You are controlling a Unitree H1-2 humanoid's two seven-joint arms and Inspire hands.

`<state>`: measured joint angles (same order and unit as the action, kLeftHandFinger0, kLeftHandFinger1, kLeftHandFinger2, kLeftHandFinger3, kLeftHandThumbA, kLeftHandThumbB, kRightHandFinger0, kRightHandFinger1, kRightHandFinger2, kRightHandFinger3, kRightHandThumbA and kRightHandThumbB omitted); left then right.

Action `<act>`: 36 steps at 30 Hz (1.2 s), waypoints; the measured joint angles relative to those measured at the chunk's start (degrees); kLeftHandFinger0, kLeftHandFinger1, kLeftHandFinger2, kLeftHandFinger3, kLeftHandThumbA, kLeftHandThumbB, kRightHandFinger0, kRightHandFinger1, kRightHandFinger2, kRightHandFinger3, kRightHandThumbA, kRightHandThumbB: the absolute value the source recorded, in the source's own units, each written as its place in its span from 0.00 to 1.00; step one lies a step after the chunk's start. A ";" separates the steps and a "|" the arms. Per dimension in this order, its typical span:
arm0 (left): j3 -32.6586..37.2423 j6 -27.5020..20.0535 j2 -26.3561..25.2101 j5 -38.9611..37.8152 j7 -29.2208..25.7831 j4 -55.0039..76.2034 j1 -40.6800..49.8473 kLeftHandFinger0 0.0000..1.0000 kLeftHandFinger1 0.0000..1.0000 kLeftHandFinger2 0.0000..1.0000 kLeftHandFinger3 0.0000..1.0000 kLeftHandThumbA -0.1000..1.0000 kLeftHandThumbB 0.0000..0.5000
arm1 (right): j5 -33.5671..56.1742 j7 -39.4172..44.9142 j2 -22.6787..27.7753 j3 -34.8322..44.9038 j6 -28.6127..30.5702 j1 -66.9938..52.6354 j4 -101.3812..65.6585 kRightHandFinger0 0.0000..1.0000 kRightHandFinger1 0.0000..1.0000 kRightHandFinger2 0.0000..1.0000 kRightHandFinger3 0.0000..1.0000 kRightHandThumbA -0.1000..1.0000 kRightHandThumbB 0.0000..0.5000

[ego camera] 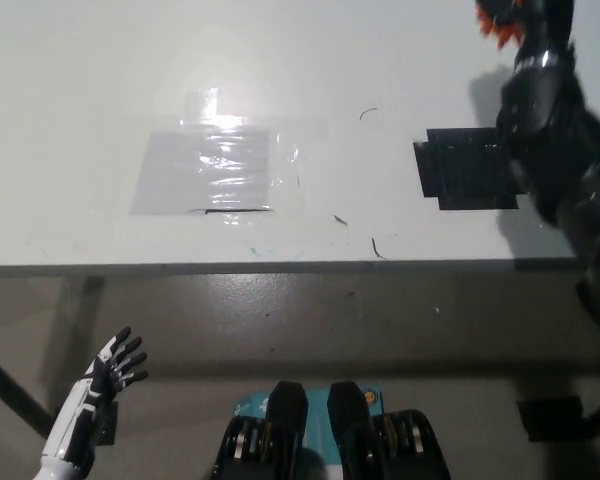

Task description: The robot uses it right hand to pick up an extended orange duster kept in the middle of the desk and presses its handle against the desk to collapse it

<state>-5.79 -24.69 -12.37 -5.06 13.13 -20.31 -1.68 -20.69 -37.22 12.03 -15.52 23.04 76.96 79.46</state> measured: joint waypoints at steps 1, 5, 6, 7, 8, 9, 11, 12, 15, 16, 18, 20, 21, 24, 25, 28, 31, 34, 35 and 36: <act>0.00 0.00 0.00 0.00 0.00 0.00 0.00 0.87 0.91 1.00 1.00 1.00 0.59 | -0.57 0.04 0.42 -1.07 0.06 1.25 0.03 0.00 0.31 0.75 0.81 0.00 0.32; -0.01 0.00 0.00 0.00 0.00 0.01 0.00 0.88 0.91 1.00 1.00 1.00 0.60 | -2.51 0.34 1.13 -4.57 0.33 5.12 0.15 0.00 0.24 0.63 0.59 0.00 0.50; -0.01 0.00 0.00 -0.01 0.00 0.01 0.02 0.88 0.91 1.00 1.00 1.00 0.60 | -3.25 0.49 1.27 -6.32 0.32 5.74 0.35 0.00 0.22 0.61 0.56 0.00 0.51; -0.01 0.00 -0.01 -0.01 0.00 0.01 0.03 0.88 0.91 1.00 1.00 1.00 0.61 | -4.23 0.67 1.34 -7.87 0.33 6.21 0.47 0.00 0.21 0.61 0.56 0.00 0.51; -0.01 0.00 -0.01 -0.01 0.00 0.02 0.04 0.88 0.91 1.00 1.00 1.00 0.61 | -4.95 0.88 1.37 -9.17 0.32 6.57 0.56 0.00 0.21 0.61 0.56 0.00 0.51; -0.01 0.00 -0.01 -0.01 0.01 0.01 0.04 0.87 0.90 1.00 1.00 1.00 0.59 | -5.38 0.96 1.36 -9.89 0.33 6.71 0.58 0.00 0.18 0.56 0.42 0.00 0.42; -0.01 0.00 -0.01 0.01 0.00 0.01 0.04 0.87 0.90 1.00 1.00 1.00 0.59 | -6.16 1.20 1.36 -11.18 0.32 6.78 0.67 0.00 0.12 0.51 0.26 0.00 0.41; -0.01 0.00 -0.03 0.05 0.00 0.01 0.06 0.87 0.90 1.00 1.00 1.00 0.59 | -7.12 1.57 1.34 -12.68 0.32 6.74 0.90 0.00 0.10 0.50 0.23 0.00 0.41; -0.01 0.00 -0.03 0.09 0.00 0.01 0.06 0.88 0.90 1.00 1.00 1.00 0.58 | -8.91 1.90 1.43 -16.17 0.13 6.60 1.48 0.01 0.18 0.57 0.36 0.00 0.45; -0.01 0.00 -0.03 0.09 0.00 0.01 0.06 0.87 0.89 1.00 1.00 1.00 0.57 | -9.40 1.90 1.47 -16.76 0.05 6.58 1.53 0.00 0.14 0.58 0.36 0.00 0.43; 0.00 0.00 -0.01 0.08 0.01 0.01 0.06 0.87 0.89 1.00 1.00 1.00 0.57 | -12.20 1.91 1.43 -21.72 -0.24 5.90 1.86 0.00 0.14 0.58 0.36 0.00 0.43; -0.01 0.00 -0.02 0.07 0.02 0.01 0.08 0.87 0.89 1.00 1.00 1.00 0.57 | -14.28 1.98 1.31 -25.01 -0.52 5.17 2.10 0.00 0.15 0.61 0.37 0.00 0.37; 0.00 0.00 -0.02 0.07 0.01 0.03 0.15 0.87 0.89 1.00 1.00 1.00 0.57 | -15.56 2.13 1.11 -26.95 -0.85 4.56 2.25 0.00 0.15 0.62 0.38 0.00 0.40; 0.06 0.00 -0.02 0.08 0.02 0.34 0.67 0.88 0.90 1.00 1.00 1.00 0.57 | -17.79 3.11 0.11 -30.13 -1.56 2.65 2.55 0.00 0.23 0.71 0.47 0.00 0.36; 0.07 0.00 -0.02 0.08 0.02 0.38 0.88 0.87 0.89 1.00 1.00 1.00 0.58 | -18.38 3.42 -0.34 -30.89 -1.79 1.51 2.64 0.10 0.37 0.84 0.67 0.00 0.37; 0.09 0.00 -0.03 0.06 0.02 0.38 1.26 0.87 0.88 1.00 1.00 1.00 0.57 | -19.16 4.83 -1.30 -31.52 -2.19 -1.04 2.81 0.00 0.05 0.30 0.35 0.00 0.33; 0.10 0.00 -0.05 0.07 0.03 0.41 1.34 0.86 0.88 1.00 1.00 1.00 0.55 | -20.10 7.16 -2.34 -31.98 -2.91 -3.84 3.57 0.00 0.00 0.27 0.26 0.00 0.33; 0.15 0.00 -0.24 0.07 0.03 0.43 1.31 0.86 0.87 0.99 1.00 1.00 0.53 | -20.55 9.42 -2.66 -31.99 -3.66 -5.48 3.79 0.00 0.03 0.51 0.45 0.00 0.33; 0.16 0.00 -0.33 0.07 0.03 0.43 1.31 0.86 0.87 0.98 1.00 1.00 0.52 | -20.61 10.29 -2.66 -31.96 -3.79 -5.83 3.86 0.00 0.05 0.55 0.51 0.00 0.33; 0.17 0.00 -0.41 0.08 0.04 0.44 1.31 0.86 0.87 0.98 1.00 1.00 0.52 | -20.65 11.15 -2.66 -31.87 -3.92 -6.22 3.92 0.00 0.08 0.63 0.66 0.00 0.32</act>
<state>-5.62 -24.69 -12.78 -4.97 13.17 -19.87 -0.38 -41.34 -26.07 9.37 -47.38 19.11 70.74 83.38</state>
